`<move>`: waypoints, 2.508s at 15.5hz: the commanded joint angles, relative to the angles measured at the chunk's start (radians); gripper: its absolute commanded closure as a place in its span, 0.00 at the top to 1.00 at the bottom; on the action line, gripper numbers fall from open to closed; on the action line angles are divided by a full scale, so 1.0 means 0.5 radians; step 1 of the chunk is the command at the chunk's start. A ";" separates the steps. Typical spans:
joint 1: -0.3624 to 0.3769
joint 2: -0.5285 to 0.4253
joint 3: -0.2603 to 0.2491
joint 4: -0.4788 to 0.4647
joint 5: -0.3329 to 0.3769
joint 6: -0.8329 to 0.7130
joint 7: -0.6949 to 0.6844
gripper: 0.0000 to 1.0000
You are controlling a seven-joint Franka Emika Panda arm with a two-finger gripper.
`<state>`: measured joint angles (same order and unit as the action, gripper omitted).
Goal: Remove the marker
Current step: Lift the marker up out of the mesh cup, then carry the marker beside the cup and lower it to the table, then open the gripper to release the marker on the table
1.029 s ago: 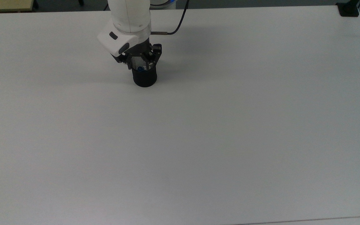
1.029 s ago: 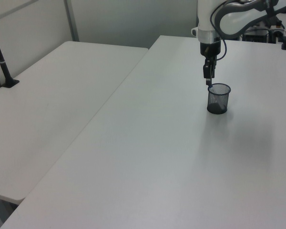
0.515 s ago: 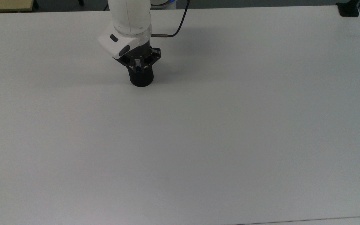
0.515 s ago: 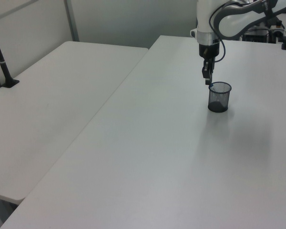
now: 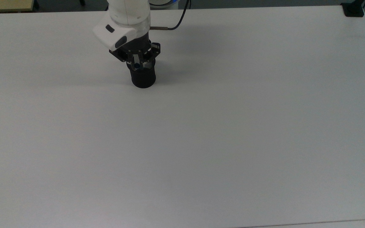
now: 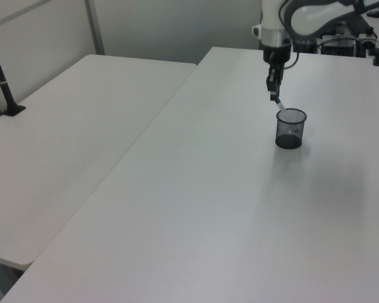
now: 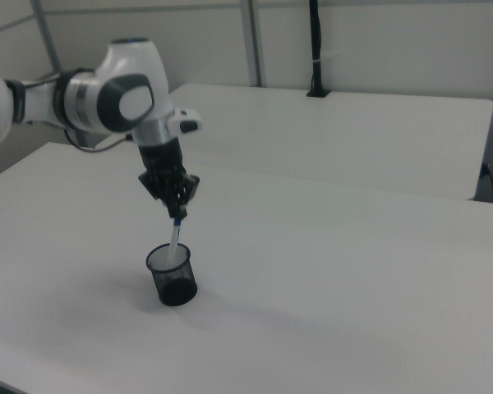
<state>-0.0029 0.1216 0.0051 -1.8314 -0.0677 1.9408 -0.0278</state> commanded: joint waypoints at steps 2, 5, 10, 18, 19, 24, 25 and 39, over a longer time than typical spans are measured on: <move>-0.009 -0.050 -0.001 0.287 0.007 -0.304 -0.033 0.09; 0.024 -0.050 0.011 0.343 0.019 -0.396 -0.036 0.09; 0.248 0.005 0.027 0.297 0.105 -0.390 0.018 0.09; 0.503 0.180 0.027 0.190 0.117 -0.354 0.218 0.09; 0.521 0.220 0.024 0.187 0.117 -0.320 0.218 0.09; 0.564 0.339 0.024 0.187 0.117 -0.176 0.279 0.17; 0.567 0.355 0.024 0.187 0.117 -0.154 0.301 0.19; 0.497 0.208 -0.004 0.214 -0.143 -0.117 0.556 1.00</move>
<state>0.2587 0.3123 0.0094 -1.7051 -0.0812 1.8801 0.1902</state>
